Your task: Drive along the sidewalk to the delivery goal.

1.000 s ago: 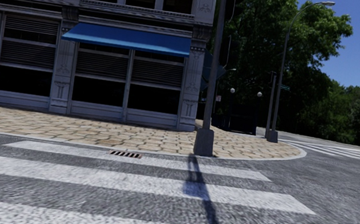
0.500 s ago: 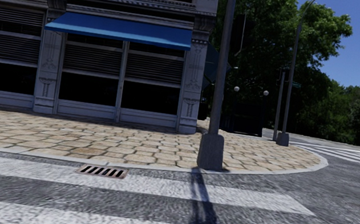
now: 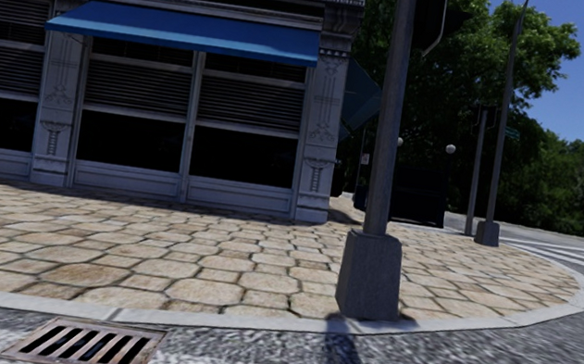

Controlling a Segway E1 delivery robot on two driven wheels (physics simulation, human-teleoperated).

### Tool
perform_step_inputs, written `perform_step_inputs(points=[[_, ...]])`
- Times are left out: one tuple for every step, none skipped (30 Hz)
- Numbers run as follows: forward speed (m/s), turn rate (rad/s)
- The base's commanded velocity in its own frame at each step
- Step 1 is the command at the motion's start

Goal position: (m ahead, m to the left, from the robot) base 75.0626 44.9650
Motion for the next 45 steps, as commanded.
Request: perform_step_inputs(points=[[2.00,0.91],[2.00,0.42],[2.00,0.06],[2.00,0.10],[2.00,0.10],[2.00,0.56],[2.00,1.20],[2.00,1.20],[2.00,1.20],[2.00,1.20],[2.00,1.20],[2.00,1.20],[2.00,1.20],[2.00,1.20],[2.00,0.46],[2.00,0.30],[2.00,0.30],[2.00,0.59],[2.00,1.20],[2.00,1.20],[2.00,1.20],[2.00,1.20],[2.00,1.20],[2.00,1.20],[2.00,1.20],[2.00,0.78],[2.00,0.27],[2.00,0.00],[2.00,0.00],[2.00,0.00],[2.00,0.08],[2.00,0.17],[2.00,0.19],[2.00,0.19],[2.00,0.17],[2.00,0.07],[2.00,0.01],[2.00,0.00],[2.00,0.00],[2.00,0.00],[2.00,0.00],[2.00,0.00],[2.00,0.00],[2.00,0.00],[2.00,0.00]])
